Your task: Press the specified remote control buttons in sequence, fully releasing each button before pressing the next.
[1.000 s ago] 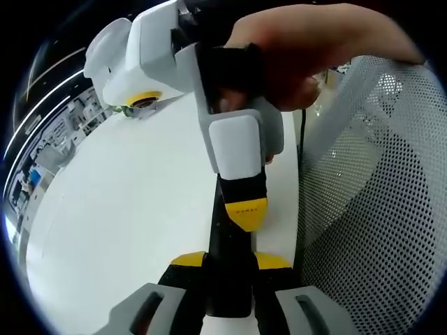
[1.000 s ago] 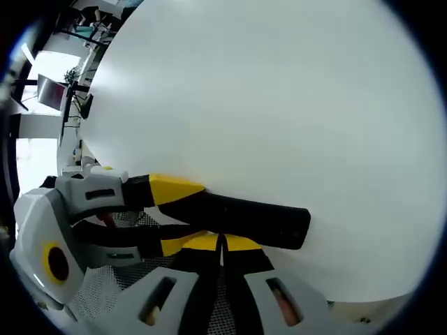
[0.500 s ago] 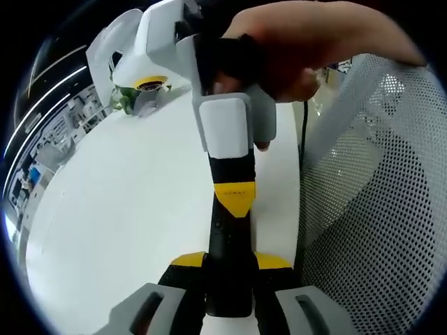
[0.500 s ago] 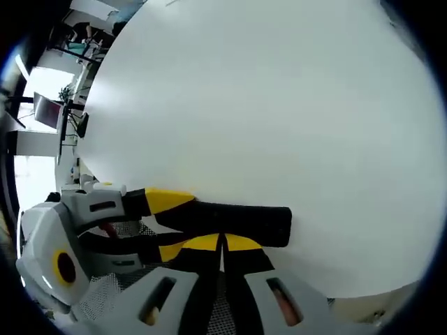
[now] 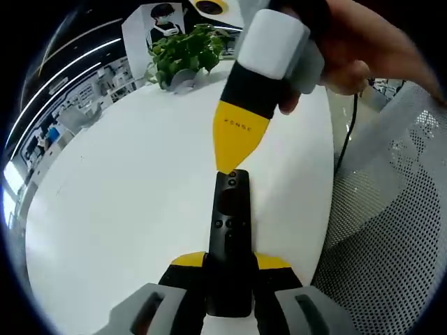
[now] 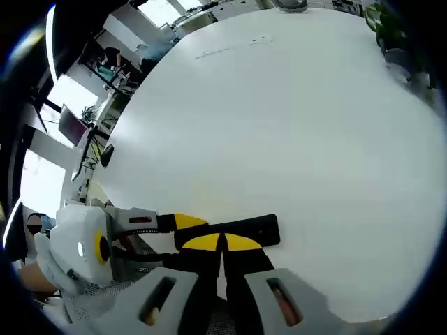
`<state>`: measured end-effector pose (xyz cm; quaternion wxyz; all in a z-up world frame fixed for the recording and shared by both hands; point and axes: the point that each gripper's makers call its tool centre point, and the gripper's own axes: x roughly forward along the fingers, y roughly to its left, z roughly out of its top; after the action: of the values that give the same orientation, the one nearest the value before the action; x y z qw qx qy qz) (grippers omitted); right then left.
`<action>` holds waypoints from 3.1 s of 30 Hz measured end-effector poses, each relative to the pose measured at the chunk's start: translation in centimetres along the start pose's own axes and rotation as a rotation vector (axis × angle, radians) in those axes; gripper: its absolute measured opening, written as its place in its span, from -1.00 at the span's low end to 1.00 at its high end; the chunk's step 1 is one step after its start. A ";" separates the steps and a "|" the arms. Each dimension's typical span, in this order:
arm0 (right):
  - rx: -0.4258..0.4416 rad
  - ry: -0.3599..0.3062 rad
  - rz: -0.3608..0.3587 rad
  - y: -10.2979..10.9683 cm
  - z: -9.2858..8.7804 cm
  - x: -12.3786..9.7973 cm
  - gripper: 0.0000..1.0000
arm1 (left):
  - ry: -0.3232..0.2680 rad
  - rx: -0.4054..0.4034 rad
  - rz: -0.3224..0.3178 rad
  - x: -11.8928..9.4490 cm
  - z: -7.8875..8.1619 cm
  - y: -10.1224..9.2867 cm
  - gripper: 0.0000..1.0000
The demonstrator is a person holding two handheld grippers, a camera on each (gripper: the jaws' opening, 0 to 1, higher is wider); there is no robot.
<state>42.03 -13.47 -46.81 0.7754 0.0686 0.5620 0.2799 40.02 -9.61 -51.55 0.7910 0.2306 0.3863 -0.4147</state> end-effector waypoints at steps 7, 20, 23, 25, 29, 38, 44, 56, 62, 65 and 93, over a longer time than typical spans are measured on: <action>-0.218 -0.005 -0.187 -2.1 0.3 2.3 -1.00 | -0.004 -0.040 0.002 0.0 -0.1 0.1 -0.52; -0.165 0.098 -0.042 0.3 -1.7 3.6 -1.00 | -0.018 -0.049 -0.010 -0.1 -0.2 0.1 -0.52; -0.169 0.102 -0.035 0.5 -1.8 3.7 -1.00 | -0.019 -0.048 -0.010 0.0 -0.2 0.1 -0.52; -0.182 0.120 -0.048 0.3 -2.1 4.0 -1.00 | -0.019 -0.048 -0.011 0.0 -0.2 0.1 -0.52; -0.207 0.120 -0.063 0.2 -2.3 4.2 -1.00 | -0.018 -0.046 -0.010 0.0 -0.2 0.1 -0.52; -0.274 0.114 -0.096 0.2 -2.3 4.0 -1.00 | -0.018 -0.043 -0.014 0.0 -0.2 0.1 -0.52; -0.346 0.097 -0.117 0.2 -2.6 4.1 -1.00 | -0.020 -0.015 -0.010 0.0 -0.1 0.1 -0.52; -0.223 0.118 -0.073 0.0 -2.3 4.0 -1.00 | -0.035 -0.027 -0.022 0.0 -0.1 0.1 -0.52; -0.271 0.108 -0.086 0.2 -2.5 4.0 -1.00 | -0.035 -0.024 -0.023 0.0 -0.1 0.1 -0.52; -0.267 0.100 -0.081 0.1 -2.4 4.0 -1.00 | -0.035 -0.023 -0.023 0.0 -0.1 0.1 -0.52; -0.114 0.146 -0.031 0.9 -2.6 3.1 -1.00 | -0.062 0.089 -0.117 0.0 0.2 -2.1 -0.52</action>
<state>40.02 -11.66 -50.00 0.7391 -0.0048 0.6013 0.3036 38.32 -10.93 -51.53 0.7660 0.2298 0.3554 -0.4839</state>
